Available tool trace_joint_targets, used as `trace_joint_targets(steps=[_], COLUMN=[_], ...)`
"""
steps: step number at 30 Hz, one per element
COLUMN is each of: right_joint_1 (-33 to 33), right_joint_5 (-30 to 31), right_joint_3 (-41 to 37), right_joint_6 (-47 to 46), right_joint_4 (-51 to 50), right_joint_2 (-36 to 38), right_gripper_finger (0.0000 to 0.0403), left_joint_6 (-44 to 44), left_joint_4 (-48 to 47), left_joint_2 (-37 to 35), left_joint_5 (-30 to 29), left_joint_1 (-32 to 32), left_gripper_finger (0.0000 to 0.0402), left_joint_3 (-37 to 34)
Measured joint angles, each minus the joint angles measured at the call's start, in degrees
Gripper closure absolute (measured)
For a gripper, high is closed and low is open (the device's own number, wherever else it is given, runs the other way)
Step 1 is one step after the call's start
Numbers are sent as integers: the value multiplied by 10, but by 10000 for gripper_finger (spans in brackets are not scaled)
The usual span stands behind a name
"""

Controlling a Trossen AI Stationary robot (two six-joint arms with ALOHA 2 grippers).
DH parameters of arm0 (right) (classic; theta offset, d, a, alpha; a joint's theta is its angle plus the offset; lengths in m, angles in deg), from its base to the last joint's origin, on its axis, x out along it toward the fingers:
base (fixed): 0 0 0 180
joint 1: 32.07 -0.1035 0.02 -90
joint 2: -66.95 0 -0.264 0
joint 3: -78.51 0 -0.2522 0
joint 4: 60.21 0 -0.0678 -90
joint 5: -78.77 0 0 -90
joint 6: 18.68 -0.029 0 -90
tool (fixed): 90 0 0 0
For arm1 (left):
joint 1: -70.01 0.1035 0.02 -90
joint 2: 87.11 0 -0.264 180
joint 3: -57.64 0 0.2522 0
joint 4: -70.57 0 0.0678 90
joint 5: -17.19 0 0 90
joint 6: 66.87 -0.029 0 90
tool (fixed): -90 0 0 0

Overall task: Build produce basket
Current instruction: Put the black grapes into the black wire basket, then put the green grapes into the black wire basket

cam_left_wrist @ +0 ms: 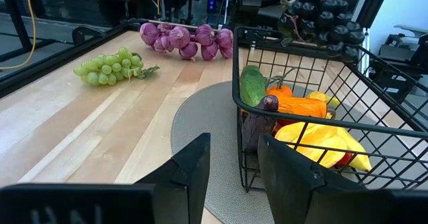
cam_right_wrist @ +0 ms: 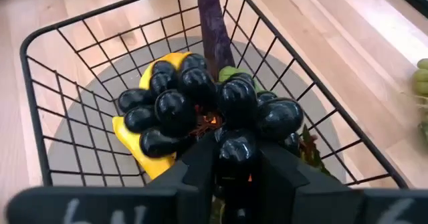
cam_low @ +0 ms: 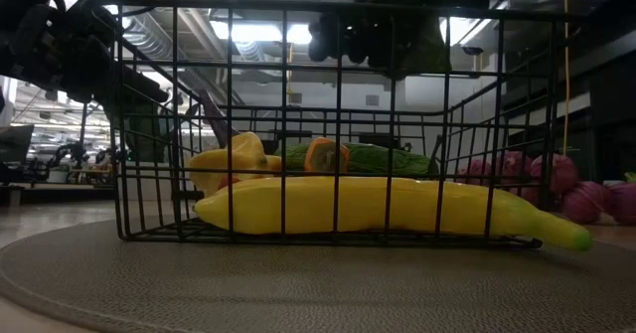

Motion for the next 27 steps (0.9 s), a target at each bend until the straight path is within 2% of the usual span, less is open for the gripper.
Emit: trace_joint_targets(steps=[13,18,27], right_joint_1=[0,0,0], right_joint_5=[2,2,2], right_joint_3=[0,0,0], right_joint_6=[-3,-3,-3], right_joint_4=[1,2,2], right_joint_2=[0,0,0], right_gripper_finger=[195,179,182], left_joint_6=[0,0,0], left_joint_4=[0,0,0], left_joint_2=[0,0,0], left_joint_5=[0,0,0], left_joint_1=[0,0,0], left_gripper_finger=[280,280,280], left_joint_3=[0,0,0])
